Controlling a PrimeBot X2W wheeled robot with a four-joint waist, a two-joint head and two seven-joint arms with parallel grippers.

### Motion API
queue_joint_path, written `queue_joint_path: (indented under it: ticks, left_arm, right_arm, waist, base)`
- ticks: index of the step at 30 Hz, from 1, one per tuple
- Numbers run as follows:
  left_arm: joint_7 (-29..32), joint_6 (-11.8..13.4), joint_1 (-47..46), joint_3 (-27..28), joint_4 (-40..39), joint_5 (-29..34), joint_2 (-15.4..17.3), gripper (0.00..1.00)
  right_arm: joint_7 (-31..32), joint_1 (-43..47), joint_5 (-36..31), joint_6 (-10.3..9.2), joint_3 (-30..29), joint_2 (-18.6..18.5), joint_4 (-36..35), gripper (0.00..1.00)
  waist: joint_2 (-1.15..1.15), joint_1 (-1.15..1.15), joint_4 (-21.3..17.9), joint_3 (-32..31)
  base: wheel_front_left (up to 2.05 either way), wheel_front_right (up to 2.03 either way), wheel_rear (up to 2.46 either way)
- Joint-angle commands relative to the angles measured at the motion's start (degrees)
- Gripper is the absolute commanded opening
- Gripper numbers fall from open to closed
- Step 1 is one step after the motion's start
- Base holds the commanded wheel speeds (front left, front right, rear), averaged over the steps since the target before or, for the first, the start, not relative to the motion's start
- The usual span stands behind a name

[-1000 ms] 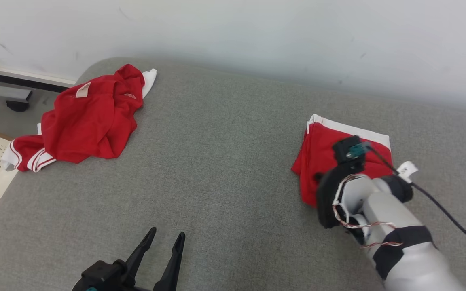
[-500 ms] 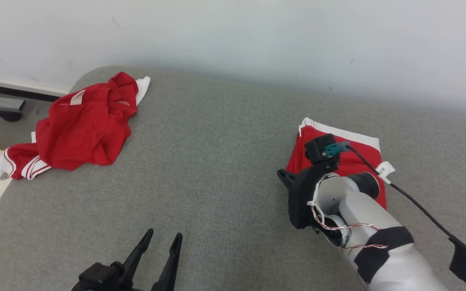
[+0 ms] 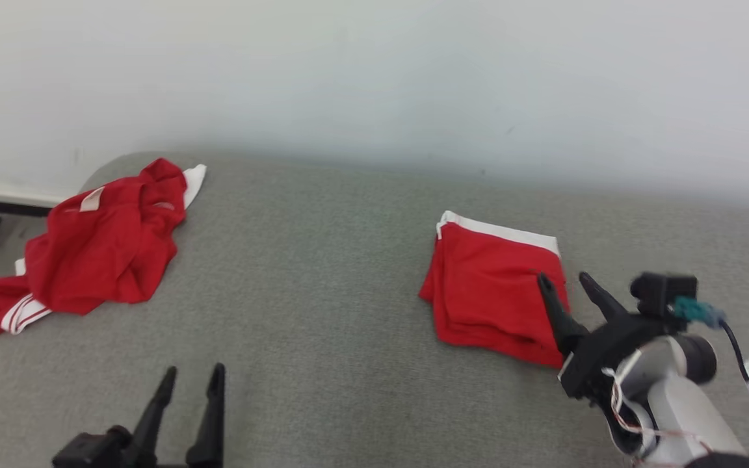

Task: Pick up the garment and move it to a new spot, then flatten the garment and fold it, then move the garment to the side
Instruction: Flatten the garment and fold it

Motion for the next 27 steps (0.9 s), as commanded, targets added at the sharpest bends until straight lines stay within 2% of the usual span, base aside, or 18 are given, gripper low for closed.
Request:
queue_joint_path:
  ticks: [1, 4, 8, 14, 19, 27]
  left_arm:
    - [-0.33, 0.33, 0.82, 0.60, -0.41, 0.51, 0.18, 1.00]
    - [-0.31, 0.85, 1.43, 2.92, -1.68, 1.10, -0.20, 1.00]
    - [-0.34, -0.76, 3.20, 6.59, -3.76, 3.43, -1.07, 1.00]
    - [-0.36, -1.50, 6.60, 11.86, -3.88, 8.50, -3.18, 1.00]
    - [-0.37, -2.86, 9.32, 14.50, -1.86, 11.44, -5.00, 1.00]
    - [-0.37, -4.01, 10.56, 15.26, 2.63, 14.45, -5.94, 1.00]
  right_arm:
    - [-0.47, 1.53, -0.61, -0.10, -0.55, 0.54, -0.93, 1.00]
    - [-2.51, 6.54, -1.88, -0.10, -3.55, 2.29, -5.92, 1.00]
    - [-5.96, 12.76, -2.19, -0.10, -4.87, 3.16, -10.56, 1.00]
    - [-10.60, 18.58, -5.11, -0.10, -6.89, 4.00, -13.52, 1.00]
    - [-10.24, 20.94, -7.32, -0.10, -7.86, 4.81, -14.13, 1.00]
    - [-6.22, 22.69, -10.58, -0.10, -7.42, 5.20, -13.90, 1.00]
  waist:
    - [0.00, 0.00, -1.90, -1.24]
    - [0.00, 0.00, -3.55, -1.70]
    - [0.00, 0.00, -5.63, -2.11]
    - [0.00, 0.00, -8.51, -2.63]
    - [0.00, 0.00, -9.80, -3.24]
    - [0.00, 0.00, -10.56, -3.77]
  base:
    - [0.00, 0.00, 0.00]
    - [0.00, 0.00, 0.00]
    - [0.00, 0.00, 0.00]
    - [0.00, 0.00, 0.00]
    - [0.00, 0.00, 0.00]
    - [0.00, 0.00, 0.00]
